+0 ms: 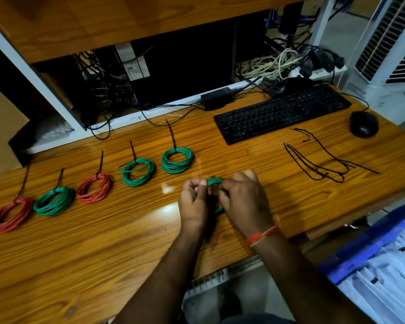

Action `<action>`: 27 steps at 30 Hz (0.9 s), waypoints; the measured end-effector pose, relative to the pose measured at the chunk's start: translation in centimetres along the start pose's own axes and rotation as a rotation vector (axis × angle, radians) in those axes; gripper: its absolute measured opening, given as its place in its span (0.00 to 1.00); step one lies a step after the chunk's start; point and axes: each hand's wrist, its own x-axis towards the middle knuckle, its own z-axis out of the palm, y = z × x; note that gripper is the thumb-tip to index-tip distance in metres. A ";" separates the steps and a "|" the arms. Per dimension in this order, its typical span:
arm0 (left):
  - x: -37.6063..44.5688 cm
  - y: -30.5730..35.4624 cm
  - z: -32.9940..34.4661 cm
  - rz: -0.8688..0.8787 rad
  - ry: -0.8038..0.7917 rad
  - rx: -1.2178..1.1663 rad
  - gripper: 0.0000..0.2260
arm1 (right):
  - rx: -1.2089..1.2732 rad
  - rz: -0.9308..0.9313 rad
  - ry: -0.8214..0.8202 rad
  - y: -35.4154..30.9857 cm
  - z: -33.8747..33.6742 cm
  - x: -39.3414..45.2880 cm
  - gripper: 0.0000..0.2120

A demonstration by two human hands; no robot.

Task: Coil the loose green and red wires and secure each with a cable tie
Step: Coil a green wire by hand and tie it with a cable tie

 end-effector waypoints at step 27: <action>1.2 0.8 1.0 -0.102 -0.095 0.019 0.10 | 0.521 -0.084 -0.232 3.3 -0.7 1.1 0.08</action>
